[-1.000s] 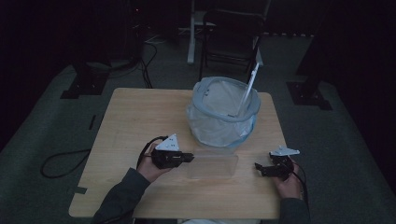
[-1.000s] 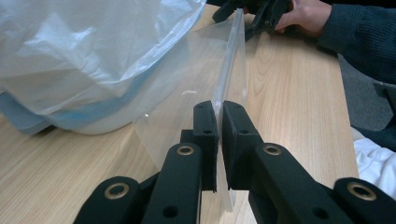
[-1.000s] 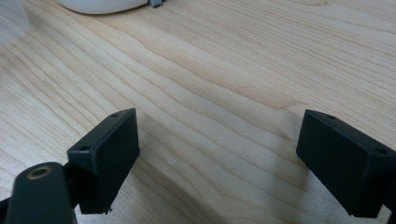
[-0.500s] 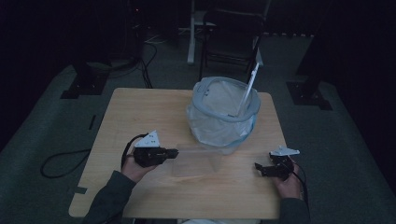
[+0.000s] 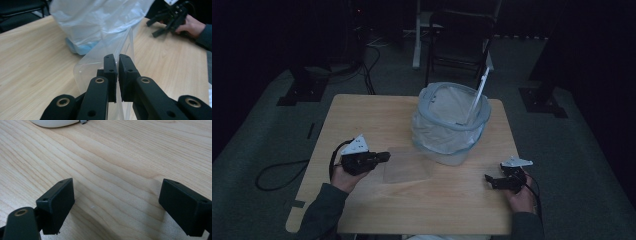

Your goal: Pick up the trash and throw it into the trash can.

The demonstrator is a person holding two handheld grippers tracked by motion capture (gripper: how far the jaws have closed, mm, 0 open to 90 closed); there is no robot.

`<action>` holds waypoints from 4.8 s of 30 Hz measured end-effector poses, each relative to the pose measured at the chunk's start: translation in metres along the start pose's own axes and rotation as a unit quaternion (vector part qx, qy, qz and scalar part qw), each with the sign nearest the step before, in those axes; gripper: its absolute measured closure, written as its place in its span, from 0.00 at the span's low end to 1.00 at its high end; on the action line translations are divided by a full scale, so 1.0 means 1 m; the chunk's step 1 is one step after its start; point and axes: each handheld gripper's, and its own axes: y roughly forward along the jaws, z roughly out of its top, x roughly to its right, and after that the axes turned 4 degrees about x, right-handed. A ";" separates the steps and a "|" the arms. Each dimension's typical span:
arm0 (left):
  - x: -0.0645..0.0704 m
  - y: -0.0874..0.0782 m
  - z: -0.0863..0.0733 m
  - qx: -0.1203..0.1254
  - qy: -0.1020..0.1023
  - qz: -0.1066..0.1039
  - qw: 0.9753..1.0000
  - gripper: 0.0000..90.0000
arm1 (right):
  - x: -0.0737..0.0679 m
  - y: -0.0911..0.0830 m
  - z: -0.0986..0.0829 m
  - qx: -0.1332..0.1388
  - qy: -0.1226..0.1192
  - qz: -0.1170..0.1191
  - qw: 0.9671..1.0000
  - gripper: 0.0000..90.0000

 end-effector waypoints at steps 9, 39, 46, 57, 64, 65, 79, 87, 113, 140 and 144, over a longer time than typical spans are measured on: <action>-0.012 -0.020 0.004 0.021 -0.012 0.047 0.999 0.97 | 0.000 0.000 0.000 0.000 0.000 0.000 1.000 0.14; -0.044 -0.044 0.029 0.053 -0.026 0.137 0.989 0.97 | 0.000 0.000 0.000 0.001 0.000 0.000 1.000 0.14; -0.048 -0.041 0.039 0.056 -0.024 0.146 0.987 0.97 | 0.000 0.000 0.000 0.001 0.000 0.000 1.000 0.14; -0.054 -0.039 0.052 0.063 -0.022 0.155 0.986 0.97 | 0.000 0.000 0.000 0.001 -0.001 0.000 1.000 0.14; -0.055 -0.038 0.061 0.064 -0.018 0.160 0.985 0.97 | 0.000 0.000 0.000 0.001 -0.001 0.000 1.000 0.14; -0.056 -0.038 0.062 0.064 -0.017 0.161 0.985 0.97 | 0.000 0.000 0.000 0.000 -0.001 0.000 1.000 0.14; -0.062 -0.039 0.080 0.076 -0.017 0.171 0.982 0.97 | 0.000 0.000 0.000 0.000 0.000 0.000 1.000 0.14; -0.065 -0.039 0.093 0.089 -0.017 0.177 0.980 0.97 | 0.000 0.000 0.000 0.001 0.000 0.000 1.000 0.14; -0.064 -0.046 0.142 0.128 -0.002 0.174 0.976 0.97 | 0.000 0.000 0.000 0.001 0.000 0.000 1.000 0.14; -0.065 -0.047 0.161 0.143 -0.004 0.162 0.976 0.98 | 0.000 0.000 0.000 0.001 0.000 0.000 1.000 0.14; -0.064 -0.047 0.166 0.145 0.000 0.161 0.976 0.98 | 0.000 0.000 0.000 0.001 0.000 0.000 1.000 0.14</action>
